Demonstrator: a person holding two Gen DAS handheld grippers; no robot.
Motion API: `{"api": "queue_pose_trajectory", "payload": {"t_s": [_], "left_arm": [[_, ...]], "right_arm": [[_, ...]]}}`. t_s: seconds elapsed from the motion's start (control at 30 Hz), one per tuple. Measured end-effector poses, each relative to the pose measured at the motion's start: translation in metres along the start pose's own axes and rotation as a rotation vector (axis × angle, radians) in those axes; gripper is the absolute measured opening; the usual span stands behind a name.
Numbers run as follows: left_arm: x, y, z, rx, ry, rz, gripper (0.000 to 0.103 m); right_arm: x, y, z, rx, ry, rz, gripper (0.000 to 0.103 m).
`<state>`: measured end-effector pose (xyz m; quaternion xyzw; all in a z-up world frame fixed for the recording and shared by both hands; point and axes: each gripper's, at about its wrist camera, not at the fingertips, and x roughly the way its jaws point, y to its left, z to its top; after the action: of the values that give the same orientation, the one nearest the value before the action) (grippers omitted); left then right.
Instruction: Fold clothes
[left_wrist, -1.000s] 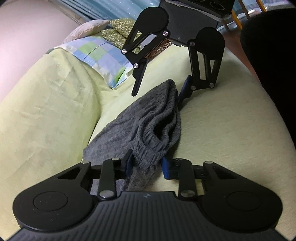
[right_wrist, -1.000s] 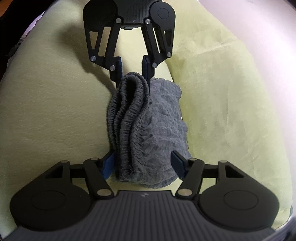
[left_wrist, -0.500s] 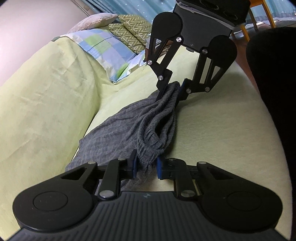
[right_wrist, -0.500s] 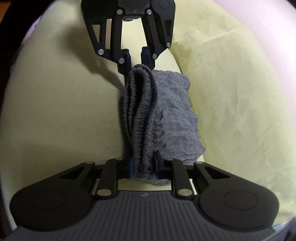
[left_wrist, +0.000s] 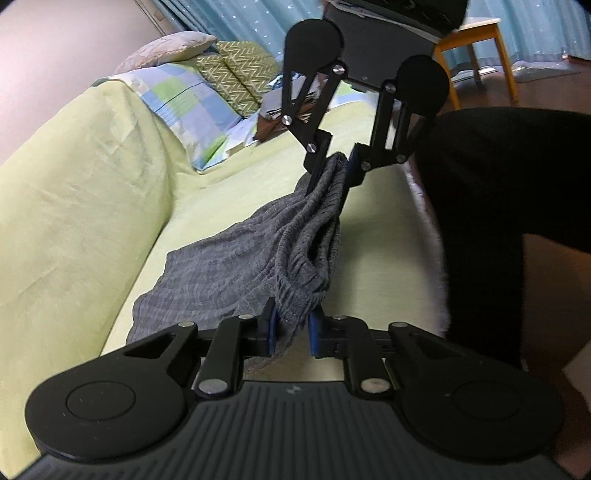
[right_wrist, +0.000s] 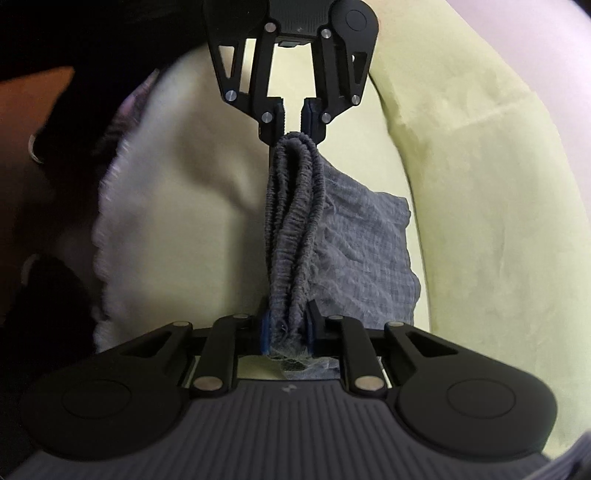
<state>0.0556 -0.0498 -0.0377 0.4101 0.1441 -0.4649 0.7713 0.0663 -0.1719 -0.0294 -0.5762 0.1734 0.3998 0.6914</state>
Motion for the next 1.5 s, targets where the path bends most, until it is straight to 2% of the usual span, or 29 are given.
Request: {"api": "queue_pose_trajectory", "payload": {"t_s": [0.23, 0.37, 0.5, 0.67, 0.87, 1.03, 1.27, 1.5], "left_arm": [[-0.046, -0.049, 0.004, -0.071, -0.006, -0.064, 0.016], [-0.059, -0.063, 0.007, -0.101, 0.001, -0.101, 0.016], [-0.065, -0.052, 0.013, -0.135, -0.005, -0.106, 0.015], [-0.059, 0.005, 0.022, -0.299, 0.015, -0.15, 0.015], [-0.038, 0.083, 0.018, -0.481, 0.036, -0.2, 0.013], [-0.004, 0.143, -0.005, -0.606, 0.064, -0.254, 0.013], [0.044, 0.194, -0.055, -0.743, 0.083, -0.274, 0.013], [0.085, 0.222, -0.086, -0.838, 0.112, -0.265, 0.013]], "right_arm": [[-0.05, 0.043, 0.02, 0.016, 0.022, 0.062, 0.014], [-0.061, 0.056, 0.036, 0.02, 0.03, 0.118, 0.014], [-0.071, 0.046, 0.041, 0.044, 0.044, 0.17, 0.014], [-0.072, -0.01, 0.03, 0.195, 0.019, 0.254, 0.014], [-0.04, -0.083, 0.004, 0.351, -0.019, 0.359, 0.014], [0.007, -0.147, -0.025, 0.476, -0.053, 0.492, 0.014], [0.081, -0.189, -0.053, 0.556, -0.079, 0.573, 0.014], [0.153, -0.219, -0.095, 0.725, -0.117, 0.651, 0.014]]}}
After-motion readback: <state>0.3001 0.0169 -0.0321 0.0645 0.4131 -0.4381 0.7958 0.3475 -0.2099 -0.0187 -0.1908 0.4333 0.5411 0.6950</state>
